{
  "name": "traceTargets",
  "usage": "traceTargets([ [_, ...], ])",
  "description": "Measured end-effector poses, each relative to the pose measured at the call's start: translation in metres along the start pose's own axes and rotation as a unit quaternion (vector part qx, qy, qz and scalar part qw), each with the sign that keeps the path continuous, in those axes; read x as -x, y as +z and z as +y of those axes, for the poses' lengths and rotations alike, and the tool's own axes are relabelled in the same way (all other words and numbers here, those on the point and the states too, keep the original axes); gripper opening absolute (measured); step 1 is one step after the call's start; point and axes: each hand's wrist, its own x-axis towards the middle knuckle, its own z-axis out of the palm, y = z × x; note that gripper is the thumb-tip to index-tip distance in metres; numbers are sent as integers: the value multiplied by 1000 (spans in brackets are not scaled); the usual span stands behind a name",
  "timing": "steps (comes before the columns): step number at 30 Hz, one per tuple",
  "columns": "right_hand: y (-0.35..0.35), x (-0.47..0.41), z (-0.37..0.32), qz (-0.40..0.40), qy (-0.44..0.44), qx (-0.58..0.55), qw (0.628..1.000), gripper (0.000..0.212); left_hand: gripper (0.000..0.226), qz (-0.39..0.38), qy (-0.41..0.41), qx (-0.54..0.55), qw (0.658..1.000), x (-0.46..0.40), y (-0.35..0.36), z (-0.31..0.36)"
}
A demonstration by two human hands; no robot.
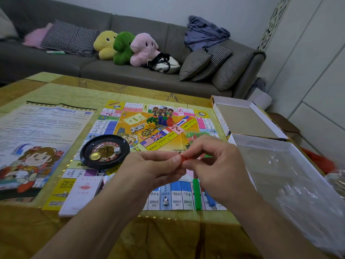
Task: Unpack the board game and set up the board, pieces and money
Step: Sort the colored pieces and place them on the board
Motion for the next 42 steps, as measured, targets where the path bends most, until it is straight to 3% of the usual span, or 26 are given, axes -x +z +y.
traceTargets([
  [11,11,4,-2,51,-16,23,998,25,21,65,42,62,995,1,12,-9],
  [15,7,3,-1,58,25,-33,997,23,32,47,37,46,997,2,9,-4],
  [22,6,5,-3,46,6,-16,999,22,25,33,55,-12,998,5,7,1],
  [30,8,1,-9,22,28,-18,999,20,23,18,51,7,999,4,-3,5],
  [34,4,-1,-9,58,70,-93,992,23,18,39,42,46,997,1,-1,3],
  [42,-2,3,-9,78,117,-181,973,18,31,18,37,101,994,-1,4,2],
])
